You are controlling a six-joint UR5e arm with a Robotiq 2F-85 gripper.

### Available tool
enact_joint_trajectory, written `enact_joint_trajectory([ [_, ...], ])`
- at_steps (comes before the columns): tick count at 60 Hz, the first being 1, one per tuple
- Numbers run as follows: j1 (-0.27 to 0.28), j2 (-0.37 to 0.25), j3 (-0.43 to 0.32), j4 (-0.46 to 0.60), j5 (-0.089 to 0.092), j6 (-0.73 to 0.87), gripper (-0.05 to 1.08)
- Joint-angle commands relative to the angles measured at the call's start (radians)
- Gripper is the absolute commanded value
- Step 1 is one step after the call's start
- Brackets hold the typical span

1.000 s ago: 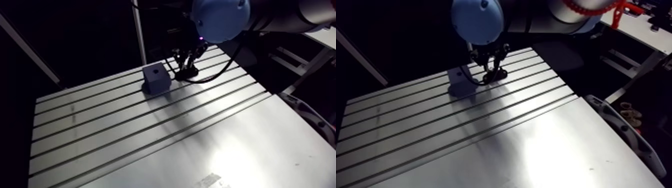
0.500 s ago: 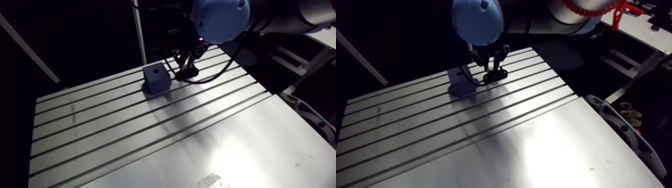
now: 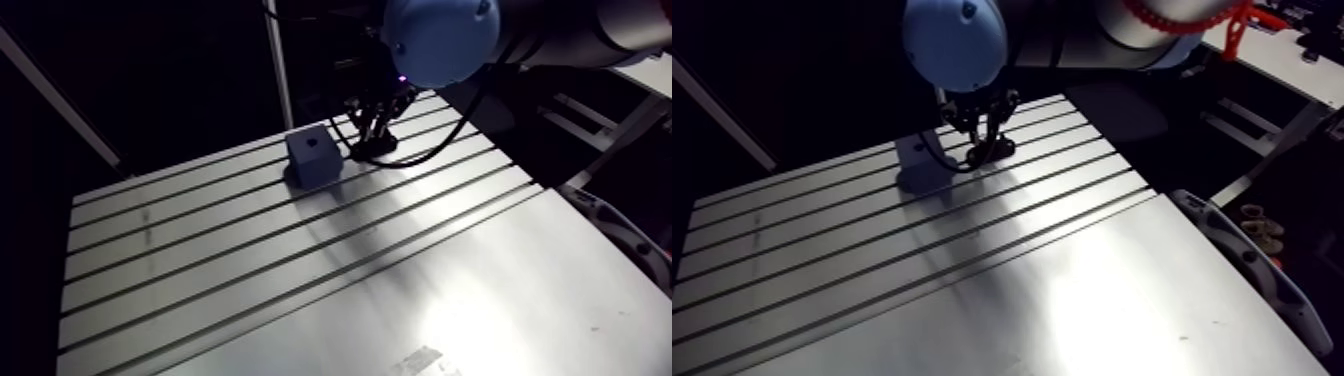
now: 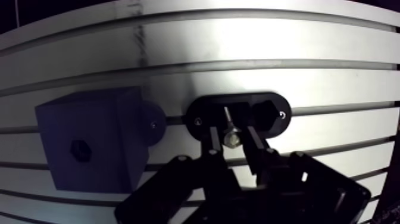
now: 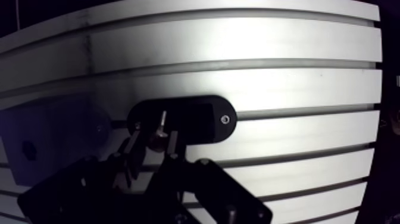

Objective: Pick up the M10 bolt and insert it into the hex recess until seated.

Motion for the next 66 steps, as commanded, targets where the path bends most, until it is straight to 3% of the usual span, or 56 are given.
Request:
enact_joint_trajectory([
  [1,0.0,0.0,-0.001,0.0,-0.002,0.001,0.66],
  [66,0.0,-0.001,0.0,0.0,-0.002,0.001,0.76],
])
